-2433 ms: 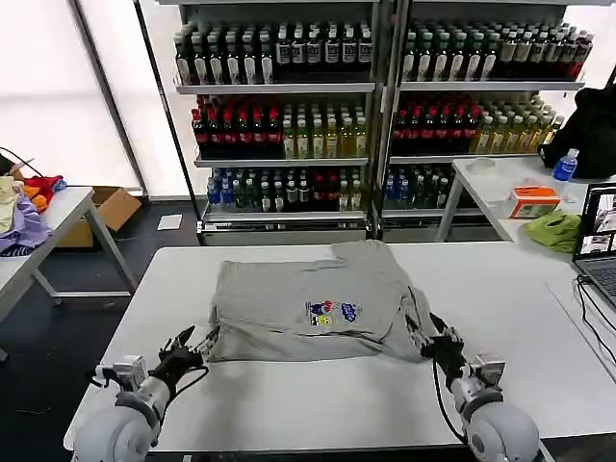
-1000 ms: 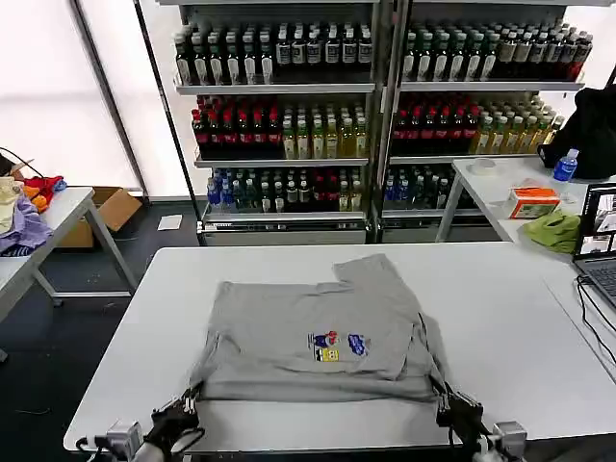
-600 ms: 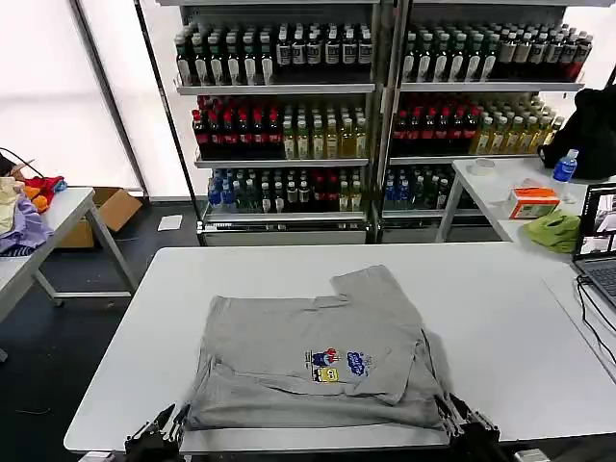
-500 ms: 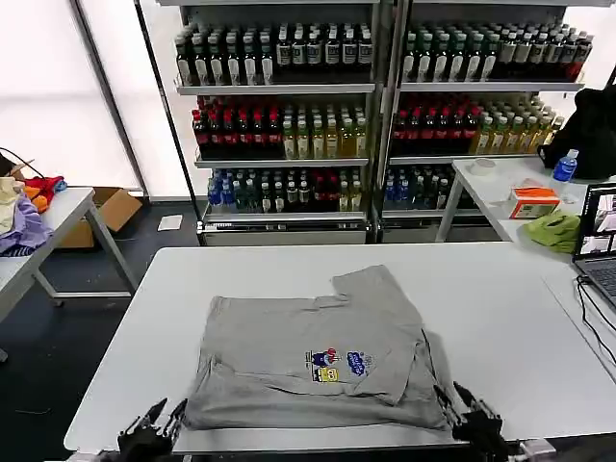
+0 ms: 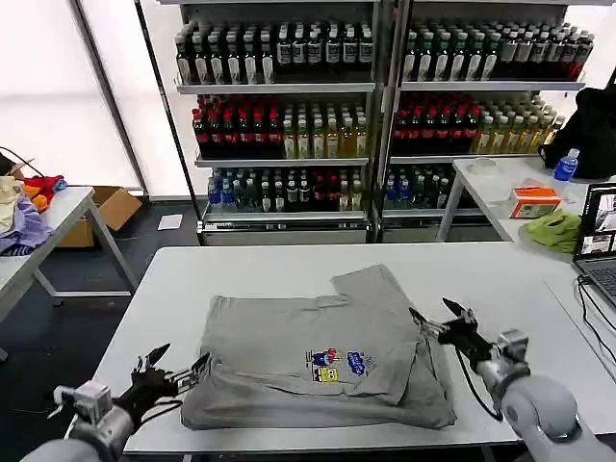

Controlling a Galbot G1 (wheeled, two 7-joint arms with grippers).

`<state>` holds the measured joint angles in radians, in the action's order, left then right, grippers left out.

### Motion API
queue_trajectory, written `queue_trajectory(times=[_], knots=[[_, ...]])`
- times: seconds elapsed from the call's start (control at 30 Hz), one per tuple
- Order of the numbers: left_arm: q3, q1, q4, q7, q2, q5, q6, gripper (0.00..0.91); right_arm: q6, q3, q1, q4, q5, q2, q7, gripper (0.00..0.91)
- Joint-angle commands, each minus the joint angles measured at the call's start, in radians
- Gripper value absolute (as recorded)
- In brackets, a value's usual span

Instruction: Fold and organize the clothes.

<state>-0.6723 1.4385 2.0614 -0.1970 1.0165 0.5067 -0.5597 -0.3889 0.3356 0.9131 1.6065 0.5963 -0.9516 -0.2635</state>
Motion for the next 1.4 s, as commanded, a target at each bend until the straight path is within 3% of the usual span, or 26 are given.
queue_trajectory(times=[0.03,0.33,0.8,0.83,0.87,0.9,0.93,0.97,1.0,1.07,1.4], knots=[[0.167,-0.34,-0.293,-0.099,-0.131,0.044,0.006,0.907,-0.041,-0.265,-0.477,-0.444,-0.081,-0.075,-0.164,0.907],[0.347,-0.547,-0.529,-0.118,-0.114,0.038,0.025,0.907,-0.066,-0.321,-0.542,-0.622,-0.107,-0.16,-0.132,0.907],[0.435,-0.677,-0.687,-0.114,-0.031,0.015,0.036,0.907,-0.086,-0.329,-0.485,-0.618,-0.115,-0.182,-0.117,0.907],[0.437,-0.679,-0.695,-0.113,-0.028,0.016,0.035,0.846,-0.086,-0.33,-0.483,-0.618,-0.114,-0.183,-0.118,0.907],[0.441,-0.679,-0.696,-0.113,-0.026,0.013,0.035,0.826,-0.089,-0.331,-0.481,-0.618,-0.114,-0.184,-0.118,0.816],[0.443,-0.679,-0.698,-0.114,-0.023,0.011,0.035,0.675,-0.089,-0.332,-0.479,-0.616,-0.113,-0.185,-0.119,0.363],[0.445,-0.679,-0.702,-0.114,-0.021,0.011,0.034,0.534,-0.088,-0.332,-0.477,-0.614,-0.111,-0.185,-0.119,0.0],[0.445,-0.679,-0.708,-0.114,-0.019,0.009,0.033,0.312,-0.086,-0.33,-0.474,-0.611,-0.108,-0.184,-0.119,0.0],[0.445,-0.679,-0.712,-0.114,-0.016,0.003,0.034,0.171,-0.082,-0.33,-0.473,-0.61,-0.105,-0.182,-0.122,0.0],[0.445,-0.674,-0.713,-0.115,-0.016,-0.007,0.037,0.04,-0.08,-0.329,-0.473,-0.608,-0.097,-0.18,-0.124,0.0],[0.434,-0.652,-0.72,-0.114,-0.012,-0.014,0.06,0.01,-0.08,-0.312,-0.443,-0.567,-0.073,-0.168,-0.114,0.0]])
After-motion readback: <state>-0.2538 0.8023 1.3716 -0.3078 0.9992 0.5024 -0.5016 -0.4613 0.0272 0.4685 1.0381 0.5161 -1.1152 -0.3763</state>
